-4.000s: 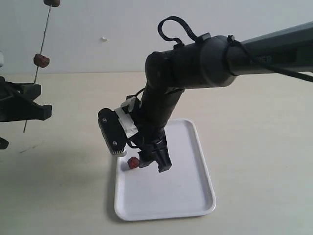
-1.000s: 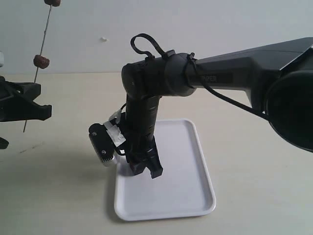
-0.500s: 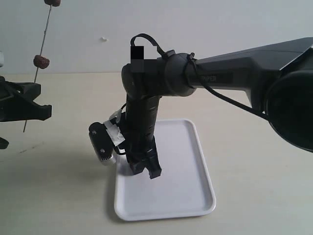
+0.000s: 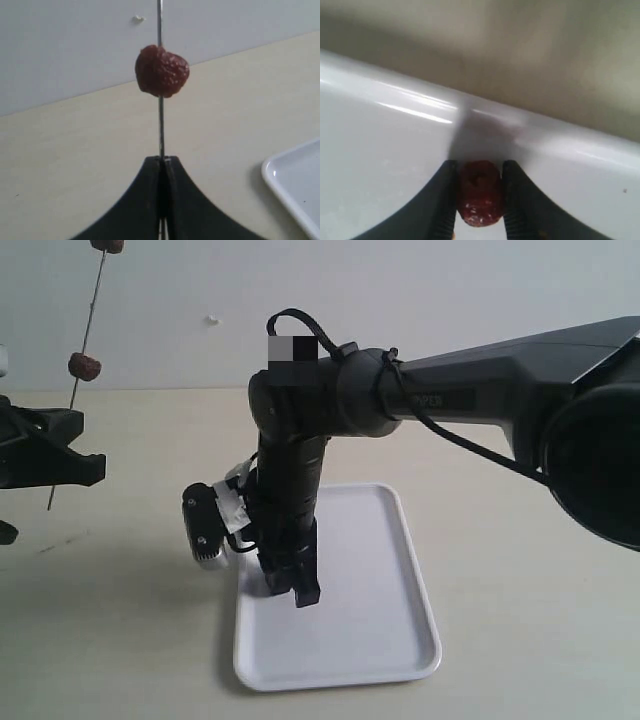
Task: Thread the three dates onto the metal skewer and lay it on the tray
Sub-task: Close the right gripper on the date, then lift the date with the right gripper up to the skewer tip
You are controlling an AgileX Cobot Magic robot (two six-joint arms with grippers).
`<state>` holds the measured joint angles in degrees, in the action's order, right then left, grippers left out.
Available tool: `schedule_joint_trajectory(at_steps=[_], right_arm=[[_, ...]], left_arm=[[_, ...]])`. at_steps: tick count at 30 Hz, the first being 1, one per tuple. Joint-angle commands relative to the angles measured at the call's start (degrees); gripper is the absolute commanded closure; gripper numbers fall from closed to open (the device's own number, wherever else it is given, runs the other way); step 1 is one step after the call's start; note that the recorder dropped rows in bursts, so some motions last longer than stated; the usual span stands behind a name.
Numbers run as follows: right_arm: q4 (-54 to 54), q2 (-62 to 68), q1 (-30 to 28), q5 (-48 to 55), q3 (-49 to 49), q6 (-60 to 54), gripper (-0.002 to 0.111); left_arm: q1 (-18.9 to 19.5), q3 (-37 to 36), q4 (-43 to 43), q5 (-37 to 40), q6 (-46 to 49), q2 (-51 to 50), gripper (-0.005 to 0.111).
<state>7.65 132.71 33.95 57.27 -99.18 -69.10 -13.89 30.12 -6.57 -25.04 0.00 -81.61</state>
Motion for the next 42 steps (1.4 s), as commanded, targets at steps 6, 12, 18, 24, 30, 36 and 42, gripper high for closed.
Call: schedule_joint_trajectory(at_steps=[6,12,18,24,30,36,42], right_arm=[[0.0,-4.8,-3.8,0.0,0.0,17.6,0.079],[10.7,-8.3,-10.8,-0.3,0.0,35.4,0.079],[35.9,-8.6,-21.2,3.7,0.0,37.2,0.079],[58.8,-8.6,-27.0,3.8,0.0,32.9,0.079],[74.9,-8.2,-28.8,-0.2,0.0,28.8,0.079],[85.2,-7.0,-31.1,1.5,0.0,25.2,0.079],[86.8,-6.7,-34.4,7.5,0.0,25.2,0.079]], left_arm=[[0.1,-0.2,-0.5,-1.1,0.0,0.5,0.107],[0.1,-0.2,-5.2,0.1,0.0,0.5,0.107],[0.0,-0.2,-5.2,4.9,-1.0,0.5,0.107],[-3.7,0.1,-5.8,8.9,-4.0,0.8,0.107],[-12.2,2.7,-6.7,20.6,-9.1,0.8,0.107],[-16.5,3.9,-6.3,26.3,-16.4,0.8,0.107],[-17.6,3.9,-6.3,26.2,-19.2,0.8,0.107]])
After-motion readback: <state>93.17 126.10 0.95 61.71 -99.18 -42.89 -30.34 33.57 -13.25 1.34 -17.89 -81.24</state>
